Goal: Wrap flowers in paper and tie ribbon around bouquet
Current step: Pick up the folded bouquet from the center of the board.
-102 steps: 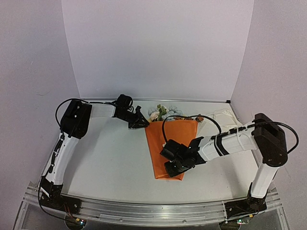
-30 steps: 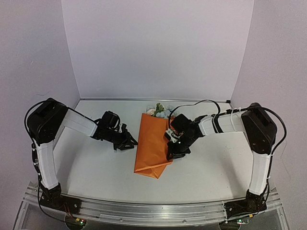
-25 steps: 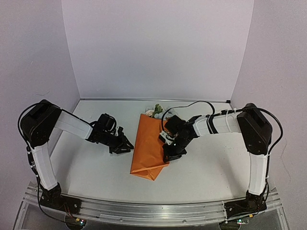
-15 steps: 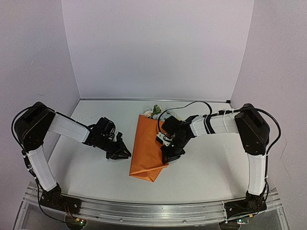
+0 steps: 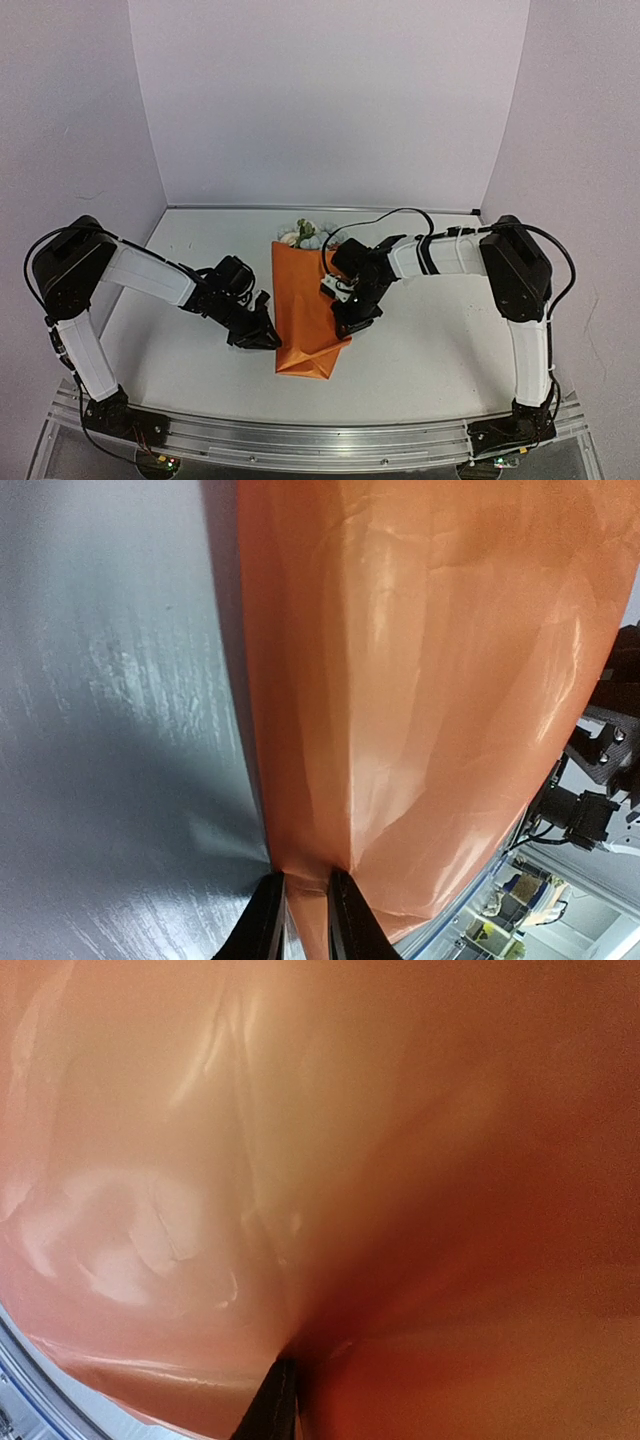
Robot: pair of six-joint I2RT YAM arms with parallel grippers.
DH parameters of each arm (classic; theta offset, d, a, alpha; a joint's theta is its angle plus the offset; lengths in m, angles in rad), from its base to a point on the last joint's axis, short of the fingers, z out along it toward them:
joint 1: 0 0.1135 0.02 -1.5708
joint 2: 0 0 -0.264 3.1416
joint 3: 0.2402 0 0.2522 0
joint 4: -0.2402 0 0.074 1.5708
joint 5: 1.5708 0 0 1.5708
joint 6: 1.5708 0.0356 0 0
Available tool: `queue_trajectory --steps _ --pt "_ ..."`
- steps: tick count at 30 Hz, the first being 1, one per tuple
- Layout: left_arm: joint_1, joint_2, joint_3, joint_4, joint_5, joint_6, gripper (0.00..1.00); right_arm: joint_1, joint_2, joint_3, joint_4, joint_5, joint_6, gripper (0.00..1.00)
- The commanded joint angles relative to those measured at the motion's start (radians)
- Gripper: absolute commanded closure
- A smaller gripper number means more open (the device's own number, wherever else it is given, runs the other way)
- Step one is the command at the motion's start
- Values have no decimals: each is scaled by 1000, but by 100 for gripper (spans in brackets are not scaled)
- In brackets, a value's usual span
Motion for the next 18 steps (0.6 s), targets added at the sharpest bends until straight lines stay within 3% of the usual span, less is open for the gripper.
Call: queue_trajectory --steps 1,3,9,12,18 --pt "-11 -8 50 -31 -21 12 83 4 11 31 -19 30 -10 81" --pt "-10 -20 52 -49 -53 13 83 3 -7 14 -19 34 10 76" --pt "16 -103 54 -95 -180 11 76 0 -98 -31 -18 81 108 50" --pt "25 -165 75 -135 -263 39 69 -9 -165 -52 -18 107 161 40" --pt "38 -240 136 -169 -339 121 44 -21 -291 -90 -17 212 225 20"
